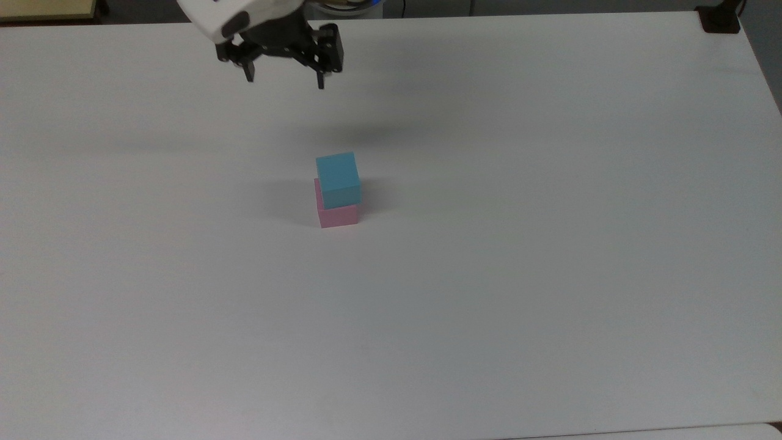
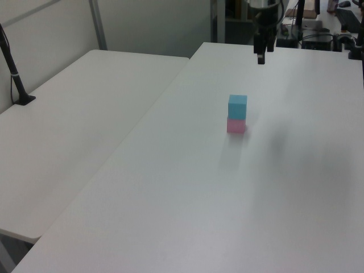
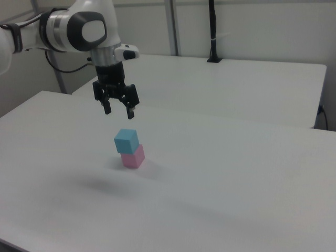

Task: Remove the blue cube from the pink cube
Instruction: 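Lower the open gripper down over the blue cube on the pink cube, then close the gripper on the blue cube and lift it off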

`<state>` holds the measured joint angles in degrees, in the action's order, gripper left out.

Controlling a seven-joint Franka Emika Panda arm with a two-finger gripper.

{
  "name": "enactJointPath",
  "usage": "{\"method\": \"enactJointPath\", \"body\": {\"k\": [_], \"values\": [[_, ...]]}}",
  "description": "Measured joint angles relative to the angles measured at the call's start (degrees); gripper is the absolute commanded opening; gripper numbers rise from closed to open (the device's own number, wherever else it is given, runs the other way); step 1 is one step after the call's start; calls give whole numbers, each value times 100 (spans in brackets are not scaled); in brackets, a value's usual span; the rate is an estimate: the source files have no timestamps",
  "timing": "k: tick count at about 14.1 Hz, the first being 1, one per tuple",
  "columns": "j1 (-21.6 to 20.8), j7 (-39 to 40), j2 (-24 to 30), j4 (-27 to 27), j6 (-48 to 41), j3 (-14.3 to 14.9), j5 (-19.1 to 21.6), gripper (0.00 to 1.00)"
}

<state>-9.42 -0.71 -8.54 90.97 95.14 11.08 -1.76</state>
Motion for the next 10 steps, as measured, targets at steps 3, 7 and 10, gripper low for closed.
{"method": "enactJointPath", "body": {"k": [3,7,10], "values": [[-79,-3,-338,-11,391,-265,0,100],[-266,3,-999,-12,1162,-282,-41,100],[-297,140,-1263,-17,1293,-284,-184,100]]}}
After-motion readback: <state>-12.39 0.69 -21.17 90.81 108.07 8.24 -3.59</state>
